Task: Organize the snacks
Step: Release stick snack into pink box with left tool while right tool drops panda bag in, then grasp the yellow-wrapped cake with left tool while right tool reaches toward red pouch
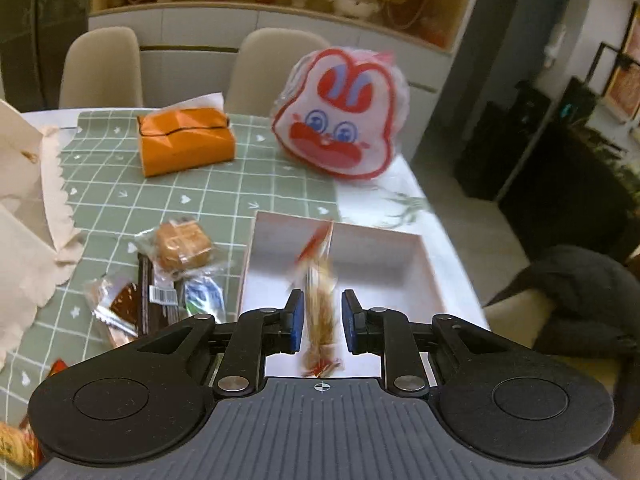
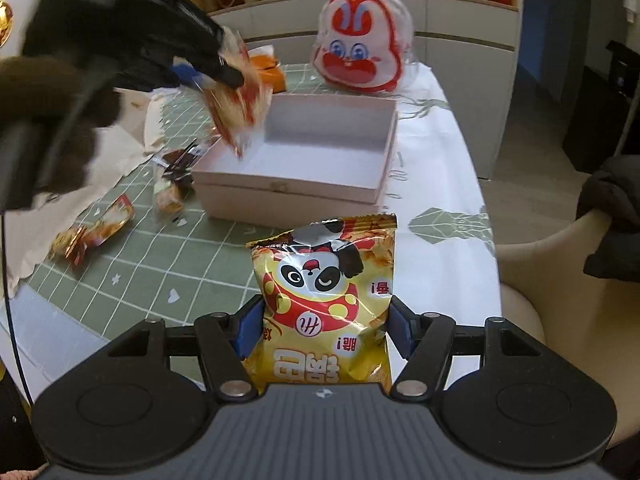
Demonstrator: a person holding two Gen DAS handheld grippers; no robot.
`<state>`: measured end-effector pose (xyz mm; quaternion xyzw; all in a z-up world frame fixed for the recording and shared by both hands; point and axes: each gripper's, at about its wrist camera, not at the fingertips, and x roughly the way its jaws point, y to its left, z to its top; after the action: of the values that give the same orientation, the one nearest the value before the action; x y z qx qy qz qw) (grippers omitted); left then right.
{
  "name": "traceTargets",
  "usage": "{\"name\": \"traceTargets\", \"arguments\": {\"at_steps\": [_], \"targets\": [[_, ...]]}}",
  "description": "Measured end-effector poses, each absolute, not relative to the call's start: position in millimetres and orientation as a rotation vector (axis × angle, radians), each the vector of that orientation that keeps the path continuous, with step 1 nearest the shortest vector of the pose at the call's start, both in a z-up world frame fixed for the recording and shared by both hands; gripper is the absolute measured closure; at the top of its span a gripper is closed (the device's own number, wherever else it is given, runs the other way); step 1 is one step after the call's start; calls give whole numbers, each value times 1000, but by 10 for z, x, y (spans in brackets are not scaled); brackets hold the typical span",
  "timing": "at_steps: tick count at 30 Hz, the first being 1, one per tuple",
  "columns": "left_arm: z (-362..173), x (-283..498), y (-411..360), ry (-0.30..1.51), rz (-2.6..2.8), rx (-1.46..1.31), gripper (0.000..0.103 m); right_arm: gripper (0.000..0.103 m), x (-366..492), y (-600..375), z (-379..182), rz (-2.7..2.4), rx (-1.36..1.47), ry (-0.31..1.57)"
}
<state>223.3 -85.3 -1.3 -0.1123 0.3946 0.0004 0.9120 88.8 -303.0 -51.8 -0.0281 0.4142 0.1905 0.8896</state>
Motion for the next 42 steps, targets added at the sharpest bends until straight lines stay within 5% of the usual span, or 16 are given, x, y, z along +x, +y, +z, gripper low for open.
{"name": "traceTargets", "arguments": {"at_steps": [12,31,42], "targets": [[-160,2214,-625,864,-20,-163,80,39,1295,-2860,-491,350,-48,852],[-836,516,849,999,223,-560,80,35,2647,-1725,-314,390,-94,831],[-606,380,1634,787,366,-600,80,34,2246,-1300,-376,531,-104,774]]}}
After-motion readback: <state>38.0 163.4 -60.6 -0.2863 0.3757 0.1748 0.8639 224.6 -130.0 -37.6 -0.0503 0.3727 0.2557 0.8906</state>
